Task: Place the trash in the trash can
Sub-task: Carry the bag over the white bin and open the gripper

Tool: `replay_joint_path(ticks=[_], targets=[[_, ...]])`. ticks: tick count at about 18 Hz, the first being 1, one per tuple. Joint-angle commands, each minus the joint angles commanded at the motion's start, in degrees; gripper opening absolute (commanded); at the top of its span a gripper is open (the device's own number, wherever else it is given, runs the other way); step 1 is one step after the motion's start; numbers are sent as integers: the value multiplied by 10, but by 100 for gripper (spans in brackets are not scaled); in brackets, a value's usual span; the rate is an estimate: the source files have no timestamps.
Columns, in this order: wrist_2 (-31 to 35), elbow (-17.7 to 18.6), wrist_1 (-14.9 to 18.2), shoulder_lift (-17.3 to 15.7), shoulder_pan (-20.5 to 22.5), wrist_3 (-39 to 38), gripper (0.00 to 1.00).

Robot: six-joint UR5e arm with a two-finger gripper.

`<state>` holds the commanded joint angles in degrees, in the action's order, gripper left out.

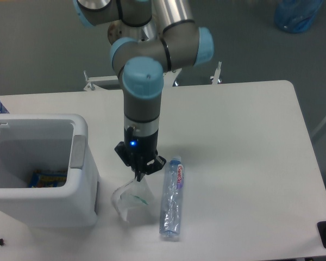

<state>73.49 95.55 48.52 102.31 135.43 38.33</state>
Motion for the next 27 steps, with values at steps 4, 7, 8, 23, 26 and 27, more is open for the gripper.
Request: replay_joint_path(ticks=[4,7,8,23,26,27], targets=[[-57,-49,0,-11,20,-72,0],[-97,-85,0,-23,36,-131,0],[-109,-91,0,-26,43,-145,0],[-185,-15,4,-139,-39,-223,0],[-186,0,4,-141,-57,-223,0],[-185,5,4,-139,-63,-223,0]])
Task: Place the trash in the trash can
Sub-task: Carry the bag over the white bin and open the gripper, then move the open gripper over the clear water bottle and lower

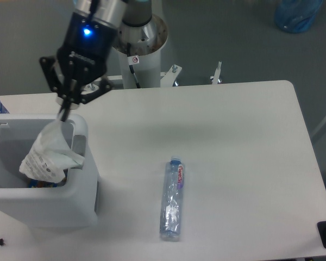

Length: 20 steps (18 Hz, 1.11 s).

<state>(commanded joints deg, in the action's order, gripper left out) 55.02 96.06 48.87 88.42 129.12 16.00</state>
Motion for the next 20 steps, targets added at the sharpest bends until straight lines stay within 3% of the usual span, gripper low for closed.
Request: replay_joint_path(ticks=[6,8,9,10,11,12,13,18,20], targets=[[1,7,-3,12,-9,8,0],[1,9,-3,11,-12,8,7],[1,12,-4,11,-12,8,14],[1,12,-6,12,-13,10,33],[1,11,-7,12,-13,18,65],[3,10,-8,12,-13,31,86],[4,9,-7,12,-13,37,94],[10,5,-6,12,-13,37,99],[57,4,-9,17,-12,37,100]])
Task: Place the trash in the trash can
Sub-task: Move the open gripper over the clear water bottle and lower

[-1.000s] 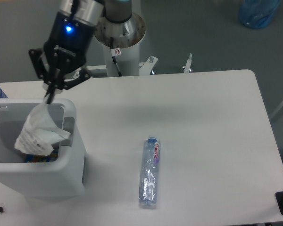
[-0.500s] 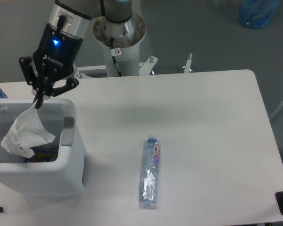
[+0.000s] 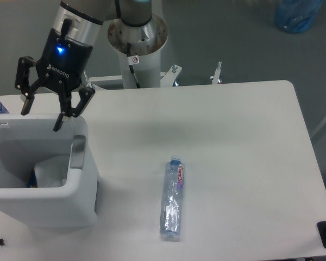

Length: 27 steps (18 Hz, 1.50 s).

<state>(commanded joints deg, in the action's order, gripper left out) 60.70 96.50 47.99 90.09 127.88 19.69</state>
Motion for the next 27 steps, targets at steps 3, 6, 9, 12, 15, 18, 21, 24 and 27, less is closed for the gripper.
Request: replay_joint_path(ticks=[3,6,9,12,15,18,21,24,27], targets=[[94,-3,2,17,20,-3,100],[99,-22,1,54,54,-4,100],[100,-47,3,97,83,2,100],[157,-84,21,129,91,2,100],[189,-116,51,163,91,2,100],[219,-127,94,182,91,2,100],[238,-120,107,196,86,-3,100],[231,-118,106,218,78,-18,100],[210,-119,105,236,78,-29,100]])
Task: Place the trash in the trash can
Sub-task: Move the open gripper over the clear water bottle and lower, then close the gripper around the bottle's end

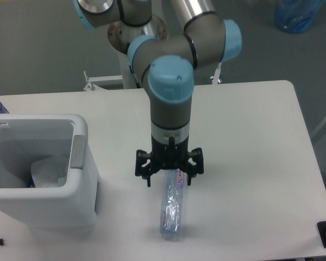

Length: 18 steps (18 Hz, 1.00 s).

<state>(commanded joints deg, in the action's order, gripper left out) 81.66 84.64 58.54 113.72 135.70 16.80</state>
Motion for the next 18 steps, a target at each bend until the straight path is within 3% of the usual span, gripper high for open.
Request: replay_joint_path(ticks=[3,6,9,13,18], targets=[[-5,0,-6,9,1,-48,100],[-2,-1,-26,34,1,-55,100],[-3,1,-26,37,0,-53,100],[-1,-4,-37,59,0,-32,100],[1,-4,-57,82,0,61,100]])
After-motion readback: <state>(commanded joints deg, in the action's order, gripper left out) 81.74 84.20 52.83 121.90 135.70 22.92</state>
